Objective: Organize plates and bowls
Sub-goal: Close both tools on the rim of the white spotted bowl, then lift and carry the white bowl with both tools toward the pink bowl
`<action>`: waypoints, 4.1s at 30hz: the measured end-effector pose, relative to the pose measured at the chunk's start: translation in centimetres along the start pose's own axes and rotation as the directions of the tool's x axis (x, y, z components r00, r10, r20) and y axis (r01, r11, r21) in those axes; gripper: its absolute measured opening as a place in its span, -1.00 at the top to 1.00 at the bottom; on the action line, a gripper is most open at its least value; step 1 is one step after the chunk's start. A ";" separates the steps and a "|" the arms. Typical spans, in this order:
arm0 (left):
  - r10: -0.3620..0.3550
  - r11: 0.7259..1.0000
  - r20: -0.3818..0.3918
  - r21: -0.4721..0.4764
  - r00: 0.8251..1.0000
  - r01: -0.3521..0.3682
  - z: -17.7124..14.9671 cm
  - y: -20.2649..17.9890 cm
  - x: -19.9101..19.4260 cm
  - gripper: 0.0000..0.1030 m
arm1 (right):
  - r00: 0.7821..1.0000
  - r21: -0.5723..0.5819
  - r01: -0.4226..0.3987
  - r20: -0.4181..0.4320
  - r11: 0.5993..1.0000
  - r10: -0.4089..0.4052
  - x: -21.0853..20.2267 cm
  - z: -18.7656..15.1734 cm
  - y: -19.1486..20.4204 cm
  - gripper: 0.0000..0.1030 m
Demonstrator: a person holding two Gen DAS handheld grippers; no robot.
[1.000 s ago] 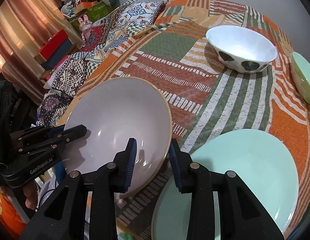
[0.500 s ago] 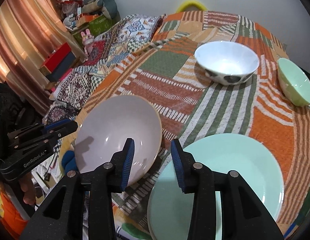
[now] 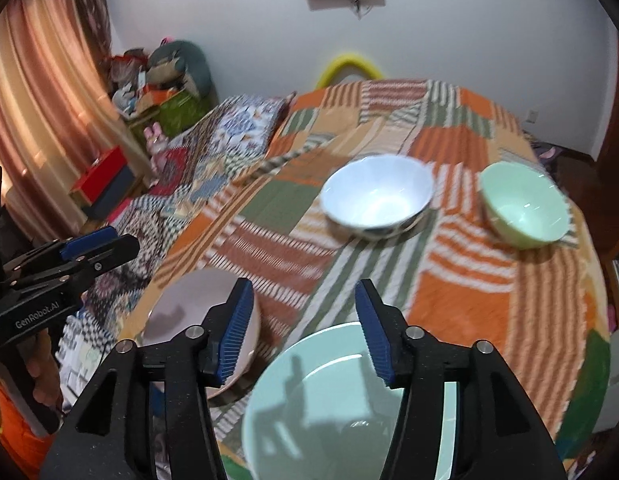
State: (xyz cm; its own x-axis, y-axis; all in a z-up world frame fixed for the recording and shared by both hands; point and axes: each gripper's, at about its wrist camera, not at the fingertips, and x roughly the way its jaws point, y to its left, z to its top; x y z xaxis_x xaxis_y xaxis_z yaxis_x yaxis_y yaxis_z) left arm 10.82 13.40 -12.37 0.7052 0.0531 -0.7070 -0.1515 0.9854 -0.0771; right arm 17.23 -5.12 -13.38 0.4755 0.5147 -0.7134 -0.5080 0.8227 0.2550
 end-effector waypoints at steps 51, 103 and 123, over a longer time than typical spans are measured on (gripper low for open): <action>-0.059 0.998 -0.295 -0.002 0.954 0.061 7.9 -3.5 25.5 -0.08 | 0.990 0.110 0.093 -0.115 0.990 -0.080 11.9 6.8 -11.3 -0.07; -0.091 0.993 -0.144 0.059 0.985 0.100 6.0 -6.2 10.4 0.76 | 1.000 0.083 0.021 -0.007 0.996 -0.021 4.1 6.1 -6.9 0.62; -0.038 0.999 -0.078 -0.010 0.996 0.037 0.3 -2.5 0.5 0.76 | 0.997 0.021 -0.078 0.005 0.997 0.078 1.2 2.5 -1.1 0.62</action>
State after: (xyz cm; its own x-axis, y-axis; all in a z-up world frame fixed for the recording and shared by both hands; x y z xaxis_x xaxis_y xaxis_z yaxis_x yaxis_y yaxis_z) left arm 11.82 10.98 -12.32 0.6545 0.0030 -0.7560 -0.1322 0.9850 -0.1105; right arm 20.17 -4.81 -12.93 0.4380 0.5787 -0.6880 -0.5287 0.7848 0.3235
